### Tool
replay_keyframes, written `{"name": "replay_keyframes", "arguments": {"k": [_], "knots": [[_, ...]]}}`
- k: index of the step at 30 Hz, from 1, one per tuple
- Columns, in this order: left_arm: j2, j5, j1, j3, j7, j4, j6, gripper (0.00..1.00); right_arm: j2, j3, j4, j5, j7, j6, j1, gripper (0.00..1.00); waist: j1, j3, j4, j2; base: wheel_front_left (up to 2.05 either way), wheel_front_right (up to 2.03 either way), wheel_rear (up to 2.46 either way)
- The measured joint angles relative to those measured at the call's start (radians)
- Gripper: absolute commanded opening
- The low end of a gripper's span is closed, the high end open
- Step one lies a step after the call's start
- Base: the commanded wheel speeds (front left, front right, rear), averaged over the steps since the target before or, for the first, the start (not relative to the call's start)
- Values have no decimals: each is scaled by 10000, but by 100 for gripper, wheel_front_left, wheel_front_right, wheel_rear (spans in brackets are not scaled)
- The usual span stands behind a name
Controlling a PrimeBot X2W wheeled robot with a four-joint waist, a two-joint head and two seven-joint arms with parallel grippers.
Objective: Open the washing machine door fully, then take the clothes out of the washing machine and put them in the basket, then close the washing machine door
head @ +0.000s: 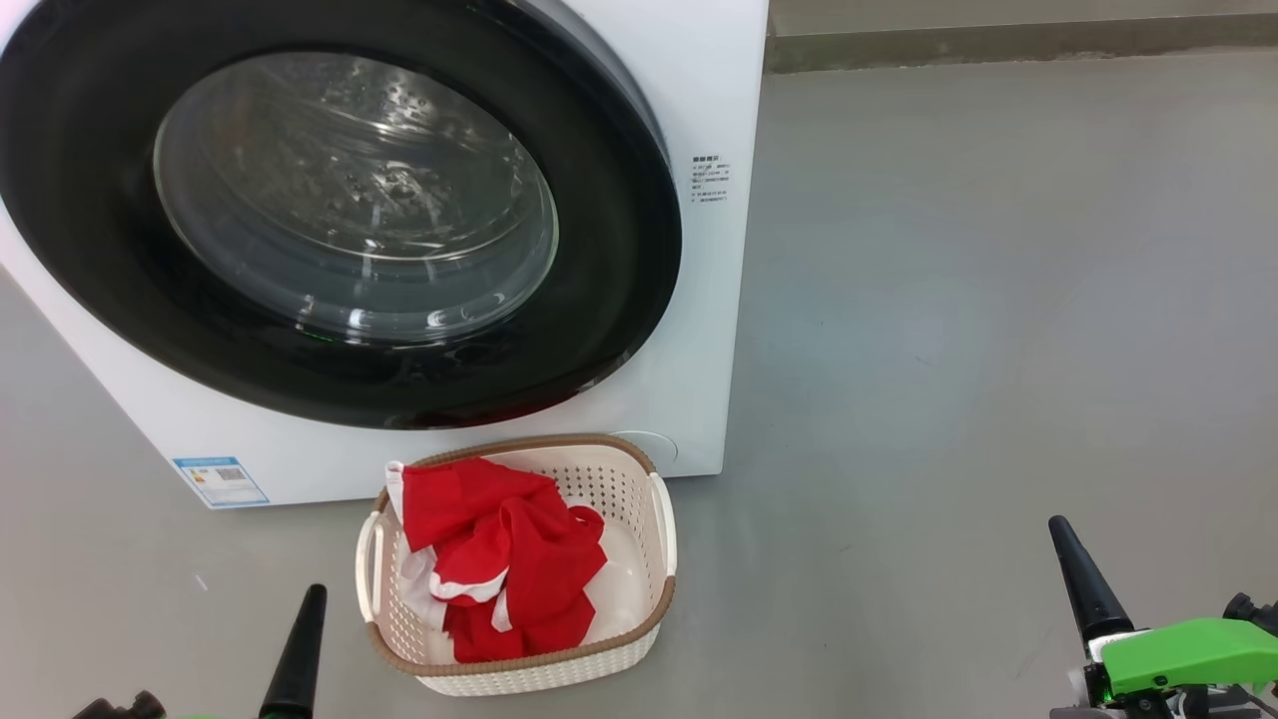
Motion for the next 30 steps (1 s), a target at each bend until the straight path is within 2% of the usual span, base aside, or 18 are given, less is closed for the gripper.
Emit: {"name": "replay_keyframes", "arguments": {"k": [26, 30], "knots": [[-2, -2857, -440, 50, 713, -84, 0, 0, 84, -236, -265, 2336, 725, -6, -479, 0, 0, -17, -43, 0, 0, 0, 0], [-2, -2907, -442, 52, 721, -84, 0, 0, 84, -253, -303, 2420, 725, -13, -561, 0, 0, -17, -43, 0, 0, 0, 0]]}}
